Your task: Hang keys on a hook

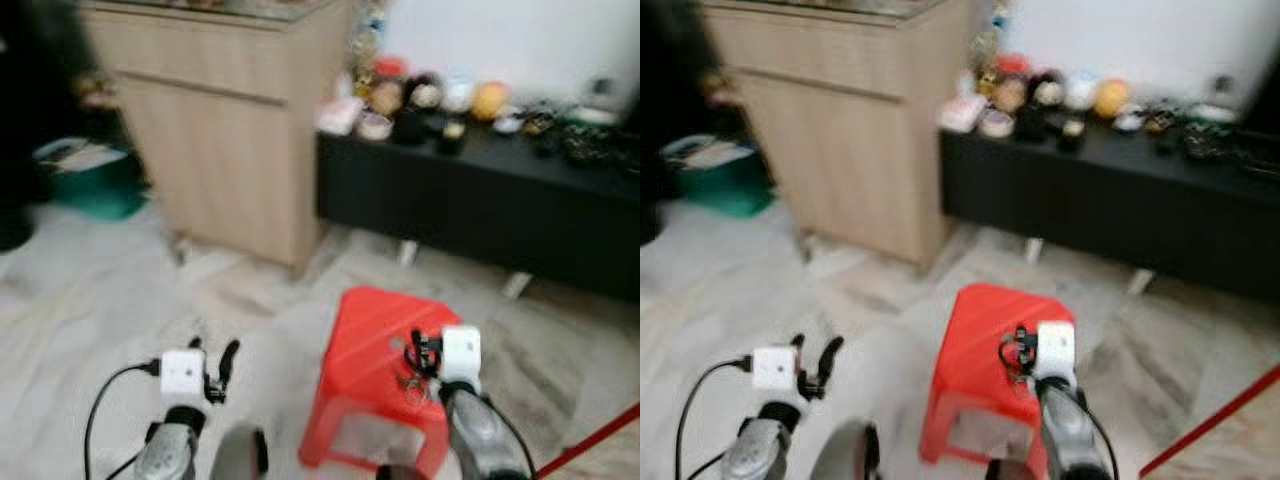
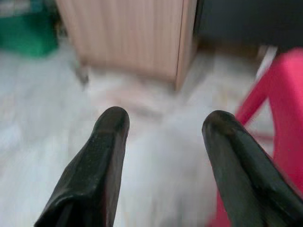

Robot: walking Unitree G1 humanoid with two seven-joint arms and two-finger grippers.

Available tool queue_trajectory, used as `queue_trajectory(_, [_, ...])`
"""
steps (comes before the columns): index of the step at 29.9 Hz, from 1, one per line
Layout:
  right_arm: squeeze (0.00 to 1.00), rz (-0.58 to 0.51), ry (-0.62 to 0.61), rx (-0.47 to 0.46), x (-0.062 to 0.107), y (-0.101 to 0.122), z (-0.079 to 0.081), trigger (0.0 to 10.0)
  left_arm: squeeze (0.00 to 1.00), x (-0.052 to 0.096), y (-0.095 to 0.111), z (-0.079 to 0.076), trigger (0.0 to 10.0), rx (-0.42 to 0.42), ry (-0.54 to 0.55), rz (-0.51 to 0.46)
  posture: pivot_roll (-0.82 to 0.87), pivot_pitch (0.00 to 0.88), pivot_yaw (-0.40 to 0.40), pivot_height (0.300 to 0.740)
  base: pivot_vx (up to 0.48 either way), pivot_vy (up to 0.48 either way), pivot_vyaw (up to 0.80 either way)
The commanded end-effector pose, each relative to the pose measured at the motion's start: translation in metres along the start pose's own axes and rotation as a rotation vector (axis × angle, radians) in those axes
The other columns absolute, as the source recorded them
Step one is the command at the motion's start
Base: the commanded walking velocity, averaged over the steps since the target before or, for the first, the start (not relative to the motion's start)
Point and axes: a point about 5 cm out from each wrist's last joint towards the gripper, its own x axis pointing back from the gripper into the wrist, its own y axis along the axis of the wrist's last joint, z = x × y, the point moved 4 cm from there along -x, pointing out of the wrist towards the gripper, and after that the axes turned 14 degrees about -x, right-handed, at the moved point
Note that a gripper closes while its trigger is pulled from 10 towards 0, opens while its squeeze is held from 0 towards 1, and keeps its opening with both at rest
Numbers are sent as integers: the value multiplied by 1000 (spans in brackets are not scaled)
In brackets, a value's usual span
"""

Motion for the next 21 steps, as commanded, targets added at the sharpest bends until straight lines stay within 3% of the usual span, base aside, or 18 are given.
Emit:
queue_trajectory(1, [0, 4, 9, -11, -1, 0, 3, 10000, 0, -8, 14, 4, 10000, -4, 4, -47, 75, 60, -26, 623, 0, 0, 0])
queue_trajectory(10, [0, 15, -1, -14, -1, -2, 2, 10000, 0, -12, 21, -1, 10000, 18, -29, -67, 74, 62, -24, 623, 0, 0, 0])
queue_trajectory(21, [0, 87, -142, -79, -4, -6, -20, 10000, 0, -17, 28, -8, 10000, 26, -73, -80, 75, 63, -22, 623, 0, 0, 0])
